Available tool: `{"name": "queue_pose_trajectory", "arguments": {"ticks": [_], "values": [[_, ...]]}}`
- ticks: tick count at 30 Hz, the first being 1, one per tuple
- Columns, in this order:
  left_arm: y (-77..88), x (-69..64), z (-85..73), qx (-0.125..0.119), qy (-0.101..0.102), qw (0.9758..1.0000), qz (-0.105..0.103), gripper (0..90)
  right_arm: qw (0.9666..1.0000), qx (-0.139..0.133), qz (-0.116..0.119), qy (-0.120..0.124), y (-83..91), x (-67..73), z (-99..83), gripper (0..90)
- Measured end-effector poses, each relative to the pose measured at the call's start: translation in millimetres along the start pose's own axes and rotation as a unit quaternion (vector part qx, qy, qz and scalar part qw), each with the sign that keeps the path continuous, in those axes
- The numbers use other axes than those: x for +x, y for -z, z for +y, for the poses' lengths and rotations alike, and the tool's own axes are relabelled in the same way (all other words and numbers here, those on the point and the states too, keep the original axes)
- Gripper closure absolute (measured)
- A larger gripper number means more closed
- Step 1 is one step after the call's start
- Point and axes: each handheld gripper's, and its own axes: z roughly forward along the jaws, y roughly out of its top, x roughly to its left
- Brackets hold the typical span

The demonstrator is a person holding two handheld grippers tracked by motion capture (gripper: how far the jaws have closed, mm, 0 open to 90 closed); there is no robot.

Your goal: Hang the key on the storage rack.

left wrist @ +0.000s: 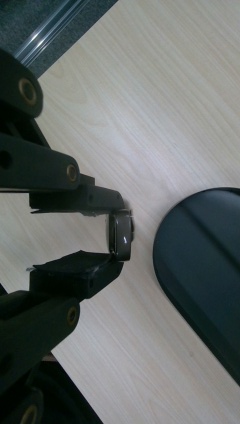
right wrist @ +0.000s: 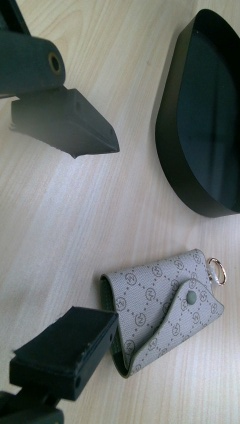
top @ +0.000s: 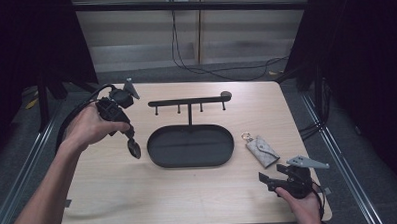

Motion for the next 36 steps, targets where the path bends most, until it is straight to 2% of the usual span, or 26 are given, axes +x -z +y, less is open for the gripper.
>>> {"name": "queue_pose_trajectory", "arguments": {"ticks": [5, 10, 14, 17, 21, 23, 24, 26, 28, 34, 36], "values": [[3.5, -2.9, 6.6, -0.004, 0.000, 1.0000, -0.006, 70.7, 1.0000, 0.001, 0.001, -0.001, -0.5, -0.5, 0.2, 19.1], [4.6, -5.9, 14.0, -0.006, 0.004, 1.0000, -0.003, 70.7, 1.0000, 0.000, 0.001, -0.001, -0.1, -0.3, 0.1, 19.3], [3.6, -9.5, 19.3, -0.001, -0.006, 1.0000, -0.001, 70.7, 1.0000, 0.001, 0.000, 0.000, -0.2, -0.5, 0.1, 19.6], [2.7, -10.9, 23.7, -0.006, -0.005, 0.9999, -0.007, 70.7, 1.0000, 0.000, 0.001, -0.001, 0.0, -0.5, 0.0, 19.6], [-1.1, -14.3, 32.4, 0.000, -0.012, 0.9999, -0.010, 70.7, 1.0000, 0.000, 0.000, 0.001, -0.1, -0.1, 0.1, 19.7], [-3.0, -15.3, 37.4, -0.003, -0.009, 0.9999, -0.010, 70.7, 1.0000, 0.001, 0.000, 0.001, -0.3, -0.1, 0.3, 19.8], [-3.7, -14.8, 38.8, 0.001, -0.008, 0.9999, -0.014, 70.7, 1.0000, 0.001, 0.000, 0.002, -0.3, 0.1, 0.3, 20.1], [-5.6, -13.1, 42.7, 0.010, 0.000, 0.9999, -0.009, 70.7, 1.0000, 0.003, 0.000, 0.006, -0.6, 0.4, 0.4, 20.1], [-6.0, -12.0, 45.9, 0.007, 0.007, 0.9999, -0.011, 70.7, 1.0000, 0.003, 0.000, 0.009, -1.0, 0.9, 0.5, 20.2], [-8.3, -14.4, 57.8, 0.015, 0.008, 0.9998, -0.014, 70.7, 0.9999, 0.006, -0.001, 0.014, -2.0, 1.2, 0.9, 20.3], [-9.3, -15.0, 62.4, 0.011, 0.022, 0.9997, -0.003, 70.7, 0.9999, 0.006, -0.001, 0.015, -2.1, 1.2, 1.0, 20.4]]}}
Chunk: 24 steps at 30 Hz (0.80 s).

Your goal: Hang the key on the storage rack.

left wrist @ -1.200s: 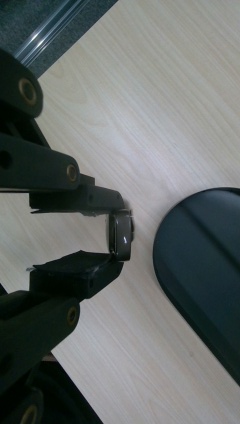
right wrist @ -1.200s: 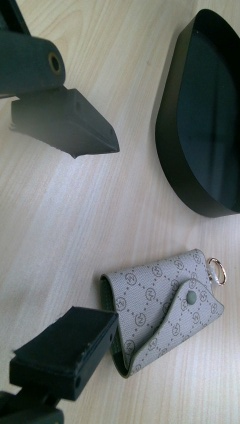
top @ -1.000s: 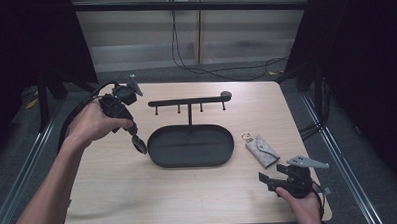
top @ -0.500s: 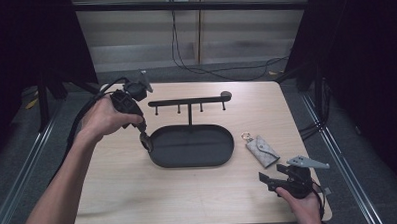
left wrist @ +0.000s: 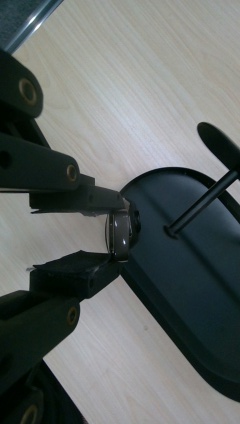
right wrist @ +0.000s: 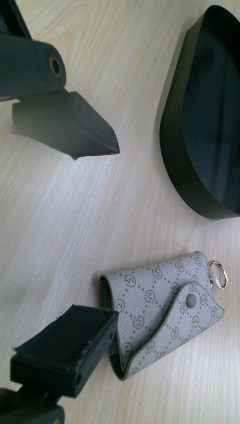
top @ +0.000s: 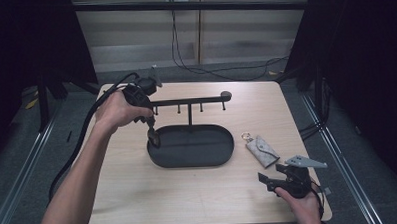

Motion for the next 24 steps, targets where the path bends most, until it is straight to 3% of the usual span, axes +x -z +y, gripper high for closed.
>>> {"name": "queue_pose_trajectory", "arguments": {"ticks": [9, 14, 18, 24], "values": [[-8.3, 0.6, 13.0, 0.003, 0.011, 0.9999, 0.003, 70.6, 1.0000, 0.004, 0.000, 0.008, -1.1, -1.0, 0.4, 20.3], [-10.7, 1.2, 17.2, -0.003, 0.020, 0.9998, -0.008, 70.6, 0.9999, 0.004, 0.001, 0.011, -1.4, -0.5, 0.6, 20.4], [-17.0, -0.1, 21.2, 0.004, 0.025, 0.9997, 0.001, 70.5, 0.9999, 0.005, 0.001, 0.011, -1.5, -0.7, 0.7, 20.4], [-18.2, 3.3, 20.7, -0.005, 0.037, 0.9993, 0.002, 70.4, 0.9999, 0.005, 0.001, 0.012, -1.2, -0.8, 0.6, 20.5]]}}
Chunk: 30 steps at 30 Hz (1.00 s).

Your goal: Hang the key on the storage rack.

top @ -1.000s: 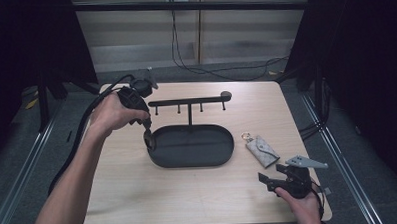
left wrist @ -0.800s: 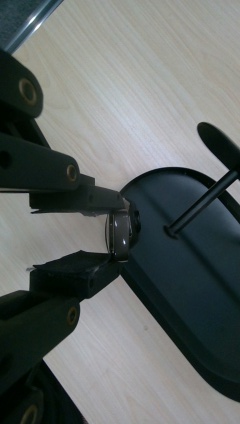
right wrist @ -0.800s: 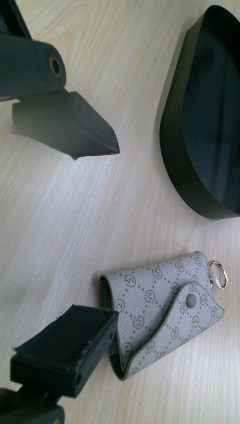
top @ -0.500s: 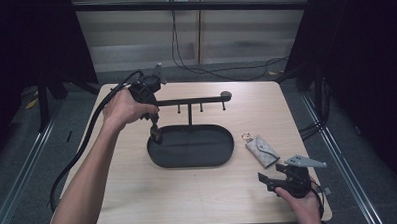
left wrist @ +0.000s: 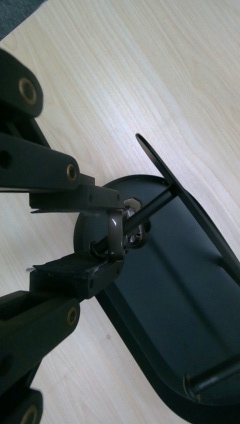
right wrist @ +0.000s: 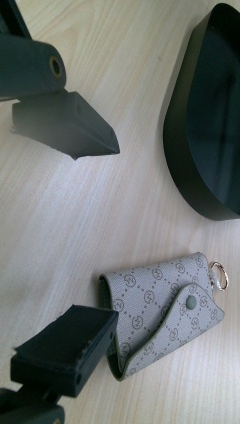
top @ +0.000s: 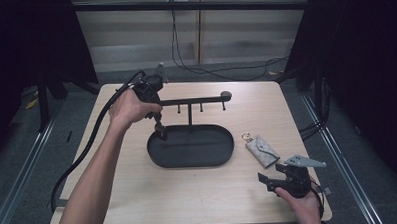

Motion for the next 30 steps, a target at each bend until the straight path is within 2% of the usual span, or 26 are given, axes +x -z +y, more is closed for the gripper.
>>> {"name": "queue_pose_trajectory", "arguments": {"ticks": [4, 10, 12, 21, 25, 26, 28, 30], "values": [[-1.2, 1.4, -1.3, -0.008, 0.007, 0.9999, -0.005, 69.2, 1.0000, 0.000, 0.000, 0.001, 0.0, 0.2, 0.1, 20.4], [2.0, 8.2, -6.3, -0.025, 0.008, 0.9995, -0.016, 52.2, 1.0000, -0.001, 0.000, -0.003, -0.5, -0.2, 0.6, 20.1], [2.5, 11.6, -9.6, -0.029, 0.008, 0.9993, -0.021, 50.0, 1.0000, 0.001, -0.002, -0.003, -1.4, -0.3, 1.0, 19.9], [2.6, 21.9, -25.7, -0.051, 0.003, 0.9978, -0.041, 29.9, 1.0000, 0.002, -0.003, -0.009, -2.1, -1.7, 0.8, 19.1], [5.2, 26.4, -33.9, -0.079, 0.005, 0.9954, -0.053, 23.3, 0.9999, 0.004, -0.003, -0.016, -2.4, -1.7, 0.7, 18.5], [5.1, 27.0, -37.1, -0.088, -0.001, 0.9948, -0.053, 22.2, 0.9999, 0.004, -0.003, -0.015, -2.3, -1.5, 0.7, 18.5], [4.6, 26.6, -41.5, -0.094, -0.011, 0.9935, -0.064, 16.9, 0.9999, 0.004, -0.002, -0.015, -2.5, -1.6, 0.6, 18.4], [5.3, 27.4, -46.1, -0.104, -0.020, 0.9921, -0.068, 18.4, 0.9999, 0.004, -0.003, -0.015, -2.4, -1.7, 0.5, 18.5]]}}
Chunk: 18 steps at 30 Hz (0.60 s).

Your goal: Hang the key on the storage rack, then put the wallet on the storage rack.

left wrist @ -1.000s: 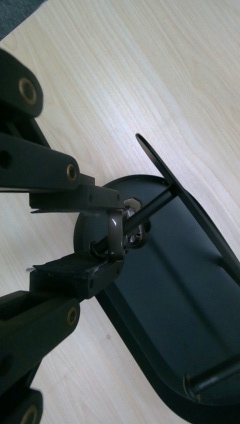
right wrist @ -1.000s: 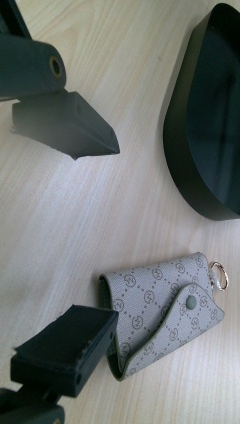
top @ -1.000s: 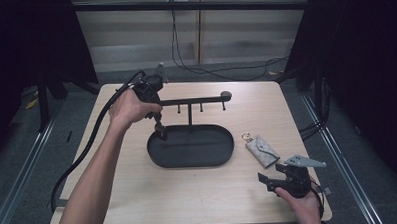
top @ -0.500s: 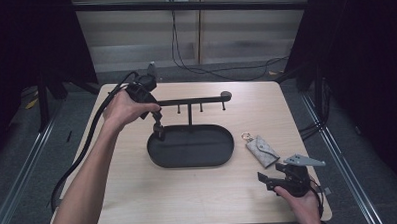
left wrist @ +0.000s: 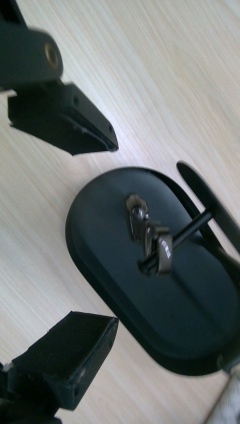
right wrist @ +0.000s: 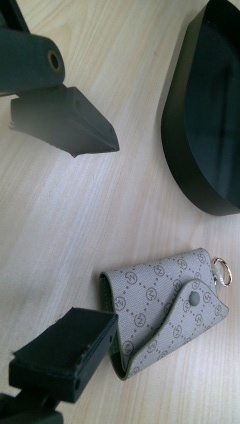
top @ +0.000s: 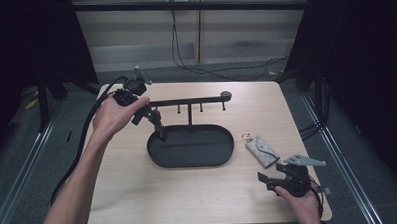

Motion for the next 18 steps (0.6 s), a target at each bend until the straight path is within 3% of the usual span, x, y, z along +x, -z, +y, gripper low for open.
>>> {"name": "queue_pose_trajectory", "arguments": {"ticks": [4, 8, 18], "values": [[4.8, 3.3, -10.0, -0.025, -0.004, 0.9997, -0.004, 17.2, 1.0000, 0.000, -0.002, -0.004, 0.7, 0.1, -0.5, 18.5], [4.6, 7.5, -18.9, -0.020, -0.006, 0.9997, -0.009, 17.1, 1.0000, -0.001, -0.002, -0.003, 0.5, -0.1, -0.5, 18.4], [8.8, 13.9, -45.4, -0.059, -0.007, 0.9982, -0.009, 18.9, 1.0000, 0.000, -0.002, -0.007, 0.1, -1.4, -0.4, 18.0]]}}
